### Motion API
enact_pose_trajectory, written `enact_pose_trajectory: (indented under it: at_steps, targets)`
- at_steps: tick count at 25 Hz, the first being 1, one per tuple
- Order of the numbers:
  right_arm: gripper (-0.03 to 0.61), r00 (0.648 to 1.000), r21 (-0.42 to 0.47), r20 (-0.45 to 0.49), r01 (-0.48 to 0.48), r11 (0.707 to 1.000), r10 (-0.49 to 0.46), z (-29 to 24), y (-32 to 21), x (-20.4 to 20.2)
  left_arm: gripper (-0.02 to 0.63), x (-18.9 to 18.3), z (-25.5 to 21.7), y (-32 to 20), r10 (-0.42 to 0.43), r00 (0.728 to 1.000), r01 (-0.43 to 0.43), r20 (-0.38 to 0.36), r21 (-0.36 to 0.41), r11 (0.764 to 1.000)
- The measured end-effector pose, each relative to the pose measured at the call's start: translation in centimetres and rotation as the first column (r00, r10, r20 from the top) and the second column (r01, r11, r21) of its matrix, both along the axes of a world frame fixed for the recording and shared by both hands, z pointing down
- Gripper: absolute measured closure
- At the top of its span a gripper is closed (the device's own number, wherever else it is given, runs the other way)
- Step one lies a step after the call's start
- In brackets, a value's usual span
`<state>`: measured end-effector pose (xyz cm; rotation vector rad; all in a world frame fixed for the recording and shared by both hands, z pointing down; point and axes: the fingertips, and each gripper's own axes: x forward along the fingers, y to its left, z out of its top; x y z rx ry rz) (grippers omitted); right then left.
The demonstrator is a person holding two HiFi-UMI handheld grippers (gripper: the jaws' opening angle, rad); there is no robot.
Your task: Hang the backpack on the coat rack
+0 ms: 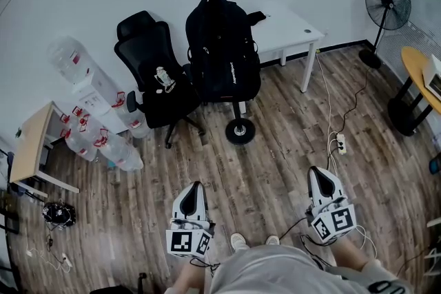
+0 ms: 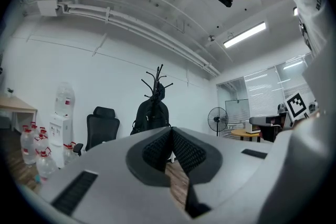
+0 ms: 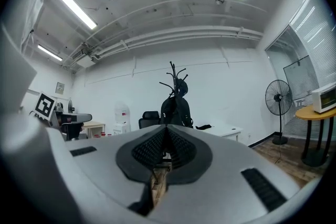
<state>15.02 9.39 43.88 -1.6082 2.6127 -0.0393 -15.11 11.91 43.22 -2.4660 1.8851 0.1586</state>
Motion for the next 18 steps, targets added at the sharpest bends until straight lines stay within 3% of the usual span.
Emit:
enact_pose_trajectory:
  at_steps: [18]
  targets:
    - [0.565,1.000,-0.007,-0.020,0.010,1.000,-0.010,0.4,-0.5,-1.8,0.606,-1.2,0.3,-0.2,-0.003,1.000,0.003,0.001,-0.013,1.000]
